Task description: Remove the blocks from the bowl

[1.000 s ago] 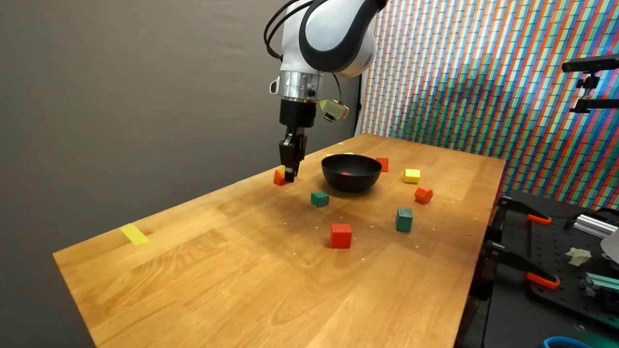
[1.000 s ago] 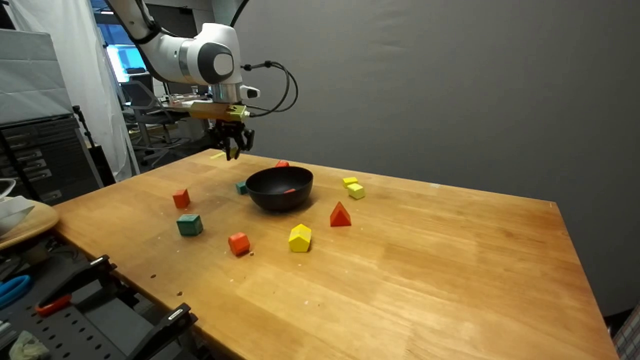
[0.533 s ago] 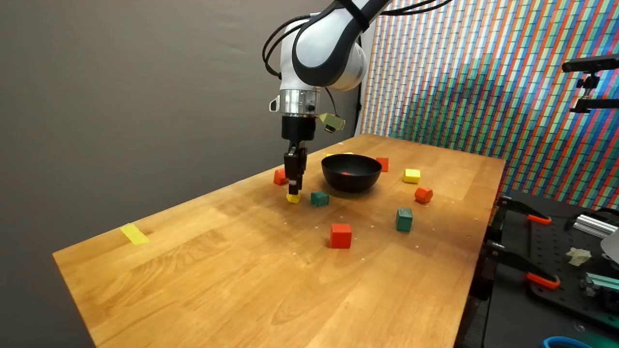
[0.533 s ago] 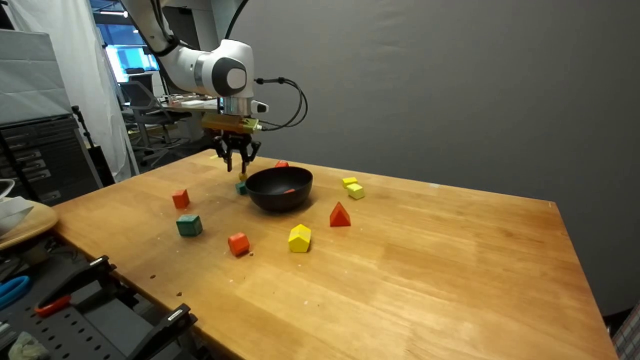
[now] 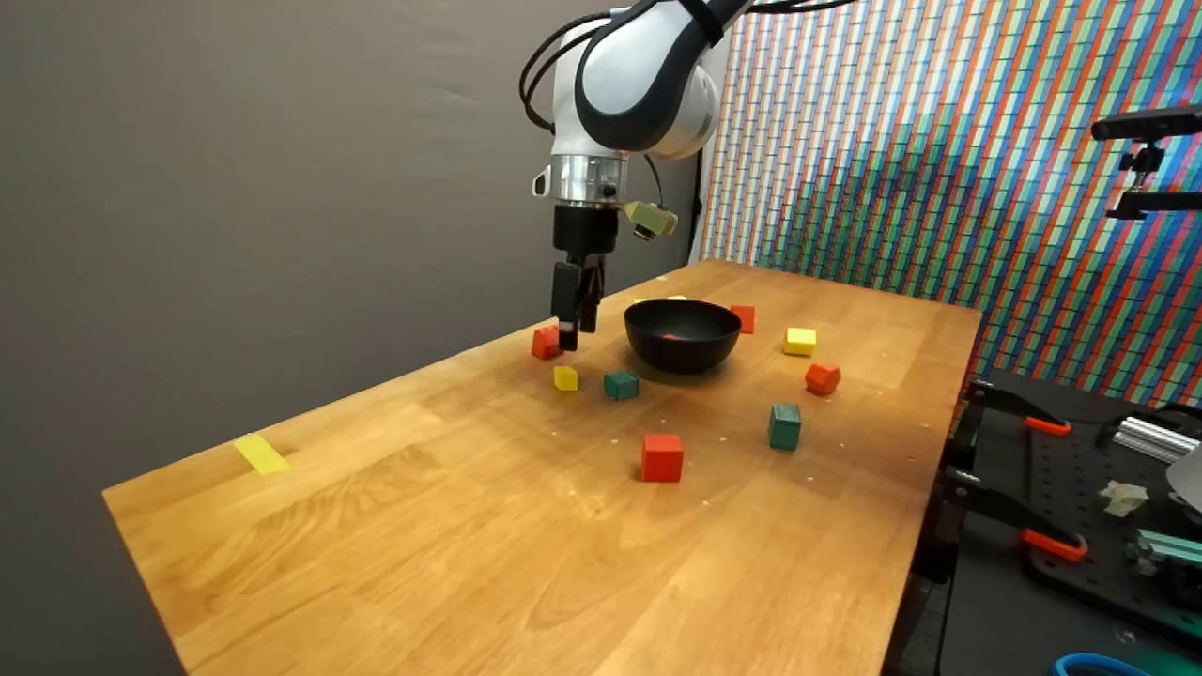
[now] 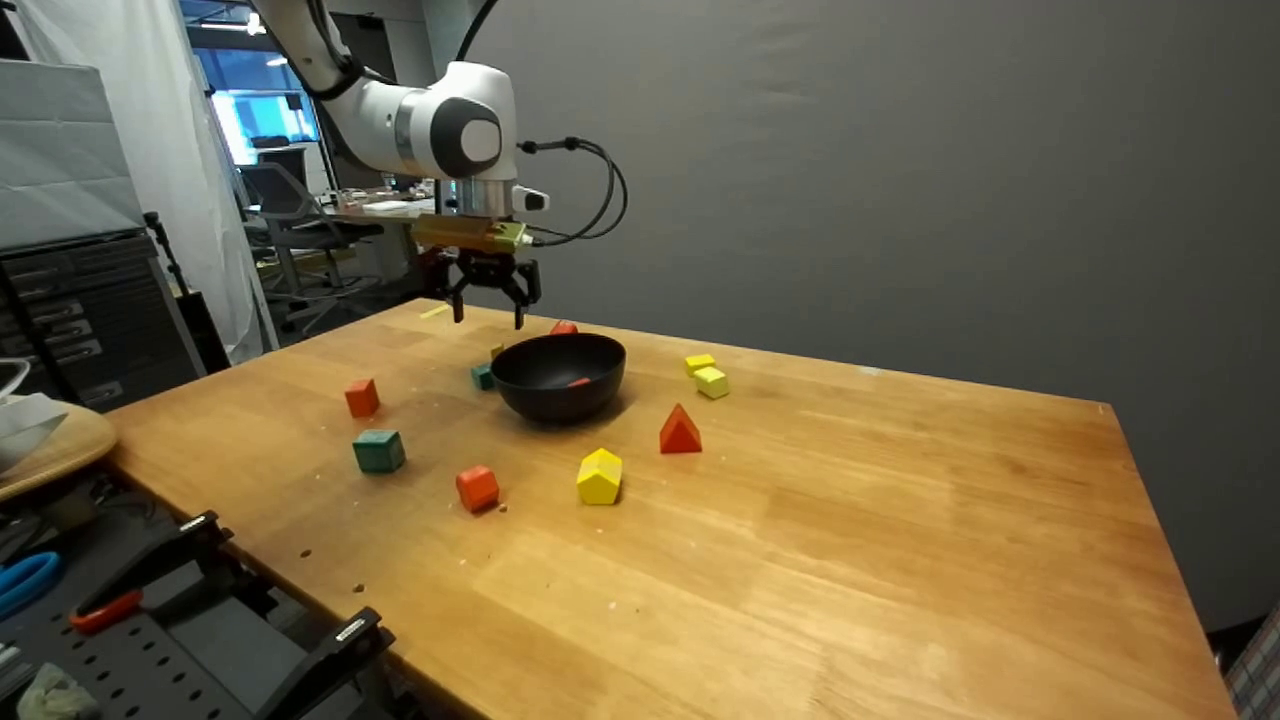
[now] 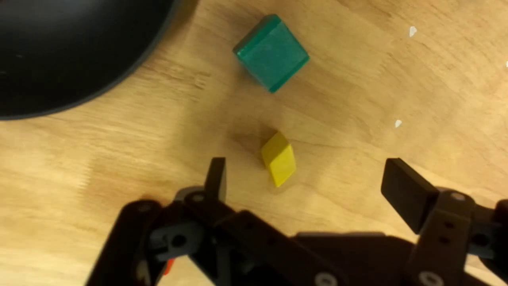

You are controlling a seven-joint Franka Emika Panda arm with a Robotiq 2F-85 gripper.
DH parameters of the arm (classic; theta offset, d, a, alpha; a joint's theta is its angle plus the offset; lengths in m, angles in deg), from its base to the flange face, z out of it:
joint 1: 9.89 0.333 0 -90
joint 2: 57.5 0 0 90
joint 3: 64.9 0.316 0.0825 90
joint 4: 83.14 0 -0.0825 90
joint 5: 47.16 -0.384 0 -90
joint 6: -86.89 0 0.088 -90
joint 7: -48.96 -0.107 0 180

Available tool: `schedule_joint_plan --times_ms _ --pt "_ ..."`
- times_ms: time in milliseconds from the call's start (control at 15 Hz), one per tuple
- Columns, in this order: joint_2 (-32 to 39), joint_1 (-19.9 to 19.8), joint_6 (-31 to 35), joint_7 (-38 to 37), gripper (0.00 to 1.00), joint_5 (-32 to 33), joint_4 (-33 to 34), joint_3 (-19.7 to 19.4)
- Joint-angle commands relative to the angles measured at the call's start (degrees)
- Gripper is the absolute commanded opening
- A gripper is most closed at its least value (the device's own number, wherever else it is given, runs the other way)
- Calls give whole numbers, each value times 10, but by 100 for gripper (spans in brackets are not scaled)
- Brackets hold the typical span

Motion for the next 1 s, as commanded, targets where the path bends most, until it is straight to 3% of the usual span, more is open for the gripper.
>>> schedule_joint_plan --times_ms 0,267,533,933 --pt "-105 5 56 -66 100 24 -99 -49" --pt "-164 -3 105 -136 100 56 -173 -113" --pt "-178 -13 106 -184 100 62 -217 -146" --pt "-138 -19 70 -178 100 42 -189 -131"
